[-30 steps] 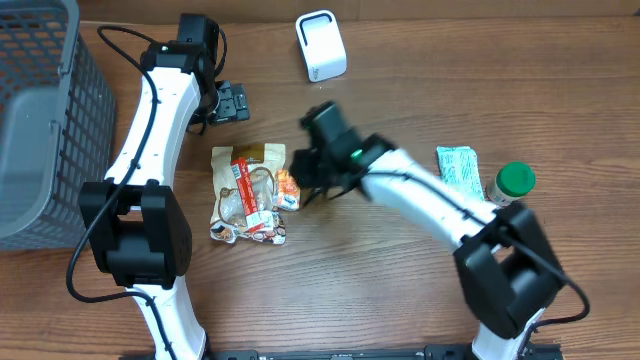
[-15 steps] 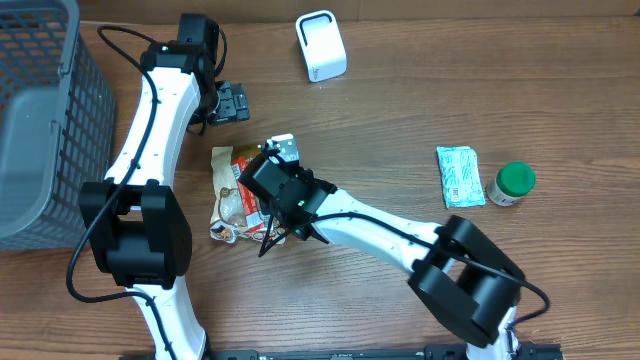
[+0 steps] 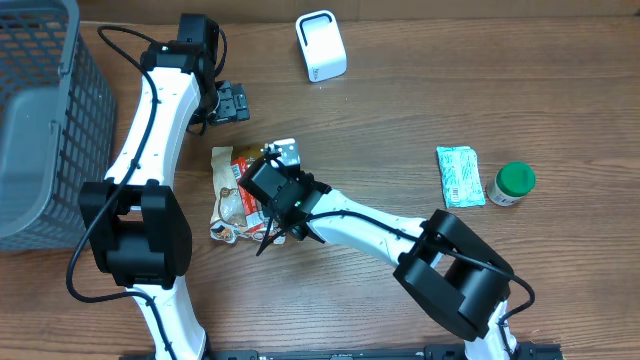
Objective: Scan the item barcode
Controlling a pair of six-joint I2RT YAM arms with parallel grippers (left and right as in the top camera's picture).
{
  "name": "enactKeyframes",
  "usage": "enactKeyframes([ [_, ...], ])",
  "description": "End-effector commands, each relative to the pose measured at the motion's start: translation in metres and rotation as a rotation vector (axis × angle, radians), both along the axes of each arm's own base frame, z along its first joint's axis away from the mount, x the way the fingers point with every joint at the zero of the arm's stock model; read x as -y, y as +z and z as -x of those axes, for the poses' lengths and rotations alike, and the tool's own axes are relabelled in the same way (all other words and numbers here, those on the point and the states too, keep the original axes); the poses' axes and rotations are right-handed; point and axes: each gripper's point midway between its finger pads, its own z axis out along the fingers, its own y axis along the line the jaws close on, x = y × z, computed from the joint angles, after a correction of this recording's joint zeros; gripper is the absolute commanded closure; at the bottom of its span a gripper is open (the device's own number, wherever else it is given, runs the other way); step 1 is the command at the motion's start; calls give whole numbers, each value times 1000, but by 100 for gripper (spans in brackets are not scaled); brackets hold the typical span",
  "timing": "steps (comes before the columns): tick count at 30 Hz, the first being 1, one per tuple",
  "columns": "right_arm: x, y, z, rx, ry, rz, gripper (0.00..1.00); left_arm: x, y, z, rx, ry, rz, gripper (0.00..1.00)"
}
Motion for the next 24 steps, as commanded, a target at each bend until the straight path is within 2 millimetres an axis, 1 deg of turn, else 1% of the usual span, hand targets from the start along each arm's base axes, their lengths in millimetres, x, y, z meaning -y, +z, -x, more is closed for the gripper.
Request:
enactKeyframes([
  [1,-5,-1,-2,-3,-13,-16,69,2,18,-3,47,0,7,0],
  [6,-3,-3,-1,-9,-13,-9,73,2,18,-3,47,0,7,0],
  [9,-2,-3,0,-13,-13,-3,80,2,18,-3,47,0,7,0],
  [11,-2,-4,0,-15,-12,0,87,2,18,-3,47,0,7,0],
  [12,-1,-4,1,-17,-12,2,87,2,18,-3,47,0,7,0],
  [16,0,-5,2,-21,-13,8,96,2,18,-3,47,0,7,0],
  [17,1,-3,1,-20,-14,8,96,2,18,-3,47,0,7,0],
  [20,3,6,-2,-10,-21,-6,96,2,18,-3,47,0,7,0],
  [24,12,32,-9,4,-41,-39,96,2,18,-3,47,0,7,0],
])
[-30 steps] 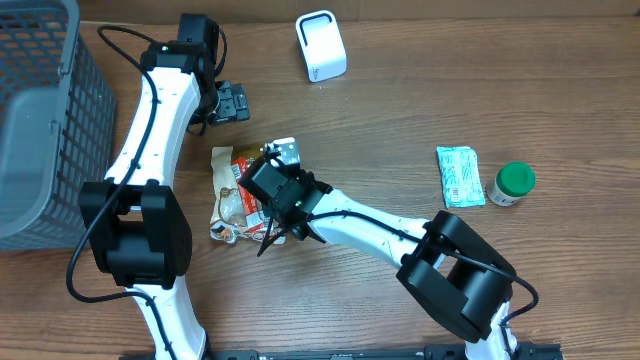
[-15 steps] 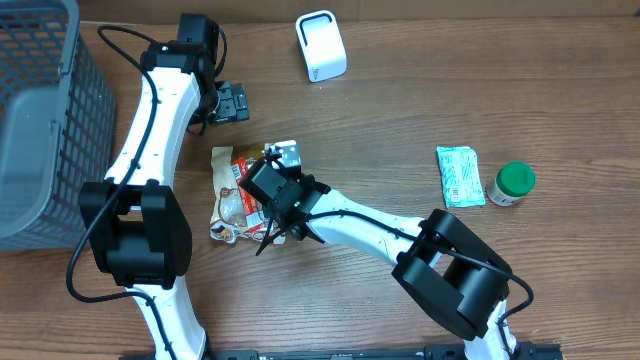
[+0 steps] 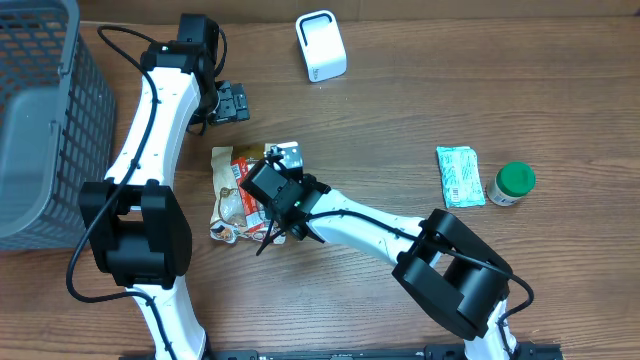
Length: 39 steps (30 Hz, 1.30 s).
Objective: Scan the item barcode
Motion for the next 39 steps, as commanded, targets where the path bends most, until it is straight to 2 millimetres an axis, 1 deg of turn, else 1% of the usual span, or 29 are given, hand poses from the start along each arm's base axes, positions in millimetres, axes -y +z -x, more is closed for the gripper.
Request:
enactKeyframes([
  [1,3,46,-14,34,-24,-92,96,2,18,-3,47,0,7,0],
  [5,7,68,-14,-70,6,-232,96,2,18,-3,47,0,7,0],
  [9,18,74,-17,-235,55,-385,96,2,18,-3,47,0,7,0],
  [12,33,72,-19,-341,52,-479,96,2,18,-3,47,0,7,0],
  [14,42,69,-21,-370,76,-523,96,2,18,-3,47,0,7,0],
  [16,52,60,-23,-383,80,-550,96,2,18,-3,47,0,7,0],
  [18,53,53,-21,-378,125,-595,96,2,18,-3,47,0,7,0],
  [20,48,52,-17,-368,206,-669,96,2,18,-3,47,0,7,0],
  [23,47,47,-15,-334,254,-754,96,2,18,-3,47,0,7,0],
  [29,57,34,-16,-278,255,-773,96,2,18,-3,47,0,7,0],
  [34,66,22,-20,-254,207,-726,96,2,18,-3,47,0,7,0],
  [39,70,17,-23,-236,178,-694,96,2,18,-3,47,0,7,0],
])
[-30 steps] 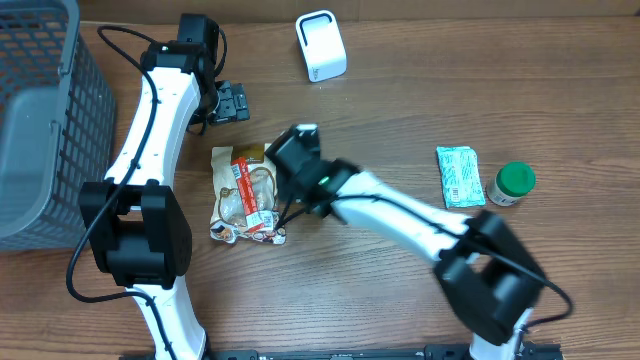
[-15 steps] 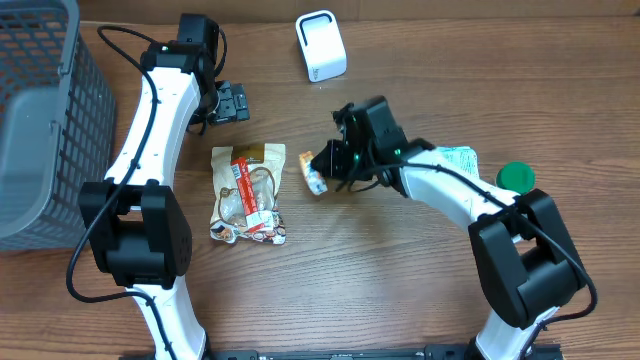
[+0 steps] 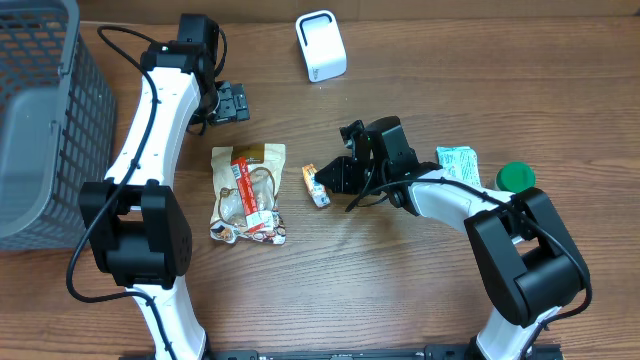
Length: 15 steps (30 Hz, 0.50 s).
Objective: Scan the item barcode
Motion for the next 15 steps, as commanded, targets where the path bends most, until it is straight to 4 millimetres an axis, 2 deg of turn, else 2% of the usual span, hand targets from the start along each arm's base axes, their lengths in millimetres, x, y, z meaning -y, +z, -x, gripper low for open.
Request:
enactKeyframes([
  [1,6,1,-4,34,-24,28,96,2,18,-3,47,0,7,0],
  [6,9,-3,-4,26,-34,45,94,2,18,-3,47,0,7,0],
  [12,10,-5,-2,14,-32,53,77,2,18,-3,47,0,7,0],
  [15,10,-5,-1,11,-32,55,64,2,18,-3,47,0,7,0],
])
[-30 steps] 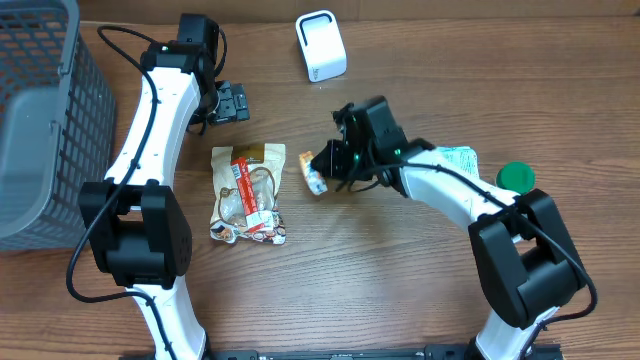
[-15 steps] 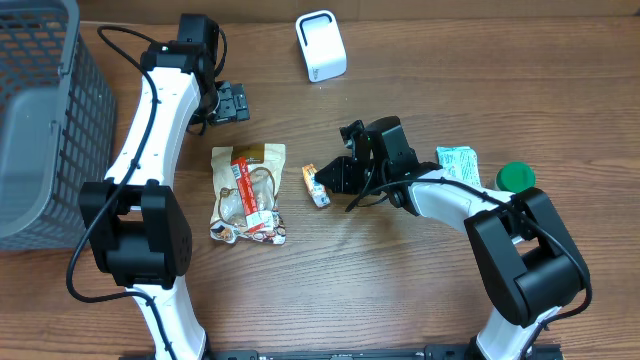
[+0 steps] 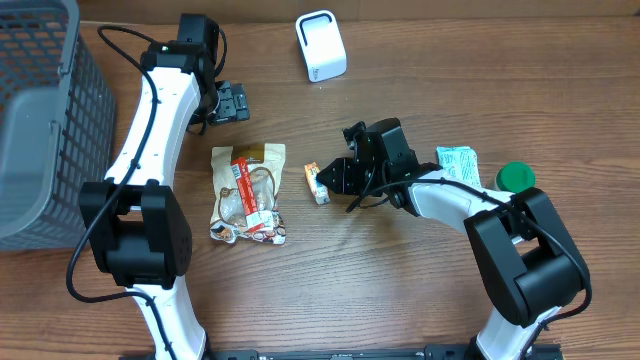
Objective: Scan the item barcode
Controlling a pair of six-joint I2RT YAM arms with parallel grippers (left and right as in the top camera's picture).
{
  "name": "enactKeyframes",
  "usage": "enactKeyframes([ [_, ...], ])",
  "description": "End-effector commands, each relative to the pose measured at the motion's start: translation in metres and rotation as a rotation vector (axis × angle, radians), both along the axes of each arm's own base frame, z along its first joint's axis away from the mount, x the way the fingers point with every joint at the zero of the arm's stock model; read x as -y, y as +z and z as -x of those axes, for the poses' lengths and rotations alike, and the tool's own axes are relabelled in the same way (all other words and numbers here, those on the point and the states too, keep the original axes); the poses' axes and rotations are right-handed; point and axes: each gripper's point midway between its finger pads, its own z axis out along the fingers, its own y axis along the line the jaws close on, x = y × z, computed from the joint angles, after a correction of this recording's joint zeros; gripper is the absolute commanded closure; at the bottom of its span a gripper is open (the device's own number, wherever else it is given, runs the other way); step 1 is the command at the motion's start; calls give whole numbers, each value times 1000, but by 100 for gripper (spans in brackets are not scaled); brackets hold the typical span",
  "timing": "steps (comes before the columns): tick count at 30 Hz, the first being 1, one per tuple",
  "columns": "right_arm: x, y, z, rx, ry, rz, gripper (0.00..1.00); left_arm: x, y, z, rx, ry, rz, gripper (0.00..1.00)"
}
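Observation:
A small orange and white packet (image 3: 316, 183) sits at the tips of my right gripper (image 3: 328, 180), which is shut on it near the table's middle. The white barcode scanner (image 3: 321, 45) stands at the back, well beyond the packet. My left gripper (image 3: 233, 102) rests at the back left, away from everything; how its jaws stand is too small to make out.
A crumpled snack bag (image 3: 246, 193) lies left of the held packet. A green and white sachet (image 3: 459, 175) and a green-lidded jar (image 3: 514, 182) lie at the right. A grey mesh basket (image 3: 35, 110) fills the left edge.
My right gripper and the small packet have shifted a touch toward the back. Everything else stands as it did.
My right gripper reached far left over the snack bag and stayed there through two moments. Then it was back at the middle of the table with the small packet at its tips, the bag left uncovered. The left arm never moved.

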Motion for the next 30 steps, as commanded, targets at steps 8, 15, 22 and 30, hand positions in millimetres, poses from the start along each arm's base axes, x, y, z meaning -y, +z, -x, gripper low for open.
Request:
enactKeyframes([
  [8,8,40,-25,111,-57,20,40,2,18,-3,47,0,7,0],
  [15,19,82,-39,200,-54,206,39,2,18,-3,47,0,7,0],
  [22,18,81,-29,246,-47,444,35,2,18,-3,47,0,7,0],
  [30,1,39,-9,278,-10,655,34,2,18,-3,47,0,7,0],
])
